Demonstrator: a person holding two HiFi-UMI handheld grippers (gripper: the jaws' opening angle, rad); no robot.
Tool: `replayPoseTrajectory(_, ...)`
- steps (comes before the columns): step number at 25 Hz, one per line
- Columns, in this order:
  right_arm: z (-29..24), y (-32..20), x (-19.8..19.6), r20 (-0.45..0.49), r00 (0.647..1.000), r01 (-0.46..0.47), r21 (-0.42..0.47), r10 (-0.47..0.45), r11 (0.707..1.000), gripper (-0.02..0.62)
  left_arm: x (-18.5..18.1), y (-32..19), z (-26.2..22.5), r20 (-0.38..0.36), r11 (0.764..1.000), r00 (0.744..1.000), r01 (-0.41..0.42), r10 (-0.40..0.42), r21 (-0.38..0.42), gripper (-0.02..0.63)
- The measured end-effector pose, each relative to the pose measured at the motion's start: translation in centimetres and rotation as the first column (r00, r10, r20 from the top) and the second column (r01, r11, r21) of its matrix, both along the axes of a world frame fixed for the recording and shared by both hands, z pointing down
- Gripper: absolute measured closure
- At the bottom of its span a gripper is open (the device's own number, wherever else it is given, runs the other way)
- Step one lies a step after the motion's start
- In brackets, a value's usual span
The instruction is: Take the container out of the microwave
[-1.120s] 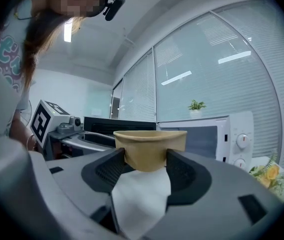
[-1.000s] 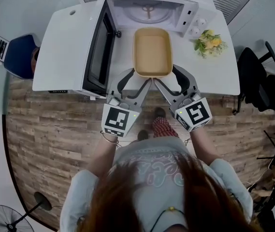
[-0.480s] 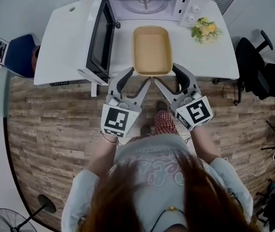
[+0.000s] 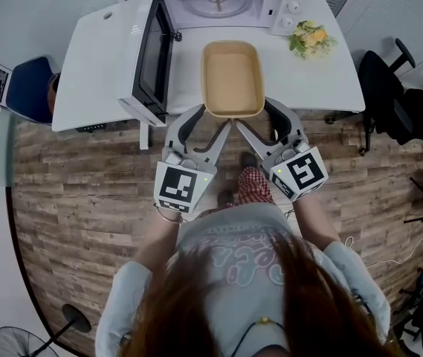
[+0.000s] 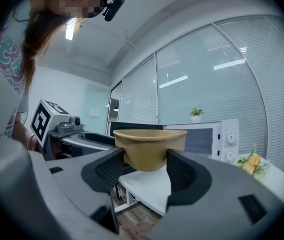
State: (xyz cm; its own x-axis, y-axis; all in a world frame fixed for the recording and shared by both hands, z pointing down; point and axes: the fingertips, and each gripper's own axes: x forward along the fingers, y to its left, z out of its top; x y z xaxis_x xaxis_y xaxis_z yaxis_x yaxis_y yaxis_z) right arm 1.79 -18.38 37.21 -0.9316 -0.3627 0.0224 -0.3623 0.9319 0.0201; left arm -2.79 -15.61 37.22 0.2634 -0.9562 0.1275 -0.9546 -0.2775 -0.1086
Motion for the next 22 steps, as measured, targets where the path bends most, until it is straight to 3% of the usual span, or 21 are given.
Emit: replayPoseTrajectory(22,0.0,1.4,0.1,-0.027,1.0,-0.014,0.024,0.014,1.0,0.341,0.2,1.3,0.3,-0.022,1.0,1.0,0.002,-0.002,-0.017,0.399)
